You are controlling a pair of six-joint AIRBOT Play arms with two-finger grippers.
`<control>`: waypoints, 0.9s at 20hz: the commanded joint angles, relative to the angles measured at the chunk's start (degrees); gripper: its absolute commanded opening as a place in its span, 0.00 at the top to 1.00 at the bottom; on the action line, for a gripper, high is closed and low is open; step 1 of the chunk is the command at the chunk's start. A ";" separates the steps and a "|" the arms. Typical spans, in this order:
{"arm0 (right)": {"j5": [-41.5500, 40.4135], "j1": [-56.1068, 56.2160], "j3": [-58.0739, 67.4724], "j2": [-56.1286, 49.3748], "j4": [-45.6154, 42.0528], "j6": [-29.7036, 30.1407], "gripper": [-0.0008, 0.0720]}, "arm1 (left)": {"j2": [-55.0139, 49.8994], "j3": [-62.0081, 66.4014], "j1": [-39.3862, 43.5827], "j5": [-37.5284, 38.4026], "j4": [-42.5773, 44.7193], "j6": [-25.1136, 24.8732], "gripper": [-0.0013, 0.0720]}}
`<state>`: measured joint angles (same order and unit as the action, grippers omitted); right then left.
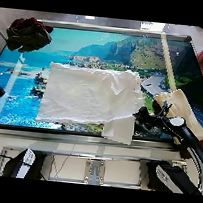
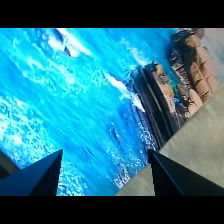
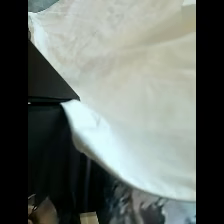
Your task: Fold the shirts.
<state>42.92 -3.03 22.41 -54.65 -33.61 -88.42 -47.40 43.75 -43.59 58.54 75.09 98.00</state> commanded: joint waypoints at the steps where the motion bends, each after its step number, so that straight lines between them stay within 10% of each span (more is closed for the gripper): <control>1: 0.50 0.04 0.33 1.46 -0.22 1.73 0.94 | -5.95 -6.64 -9.27 7.58 -15.91 -2.80 0.25; 5: 0.46 0.04 0.33 1.46 -0.17 4.13 0.94 | -16.33 -6.73 -8.81 18.08 -16.61 -7.87 0.25; 18: -1.68 0.04 0.33 1.46 1.29 4.46 0.94 | -17.51 -14.99 4.37 1.79 -19.26 -7.56 0.35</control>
<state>41.36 -3.03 22.70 -53.25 -32.97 -83.99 -64.79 30.02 -44.25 66.57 59.20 90.00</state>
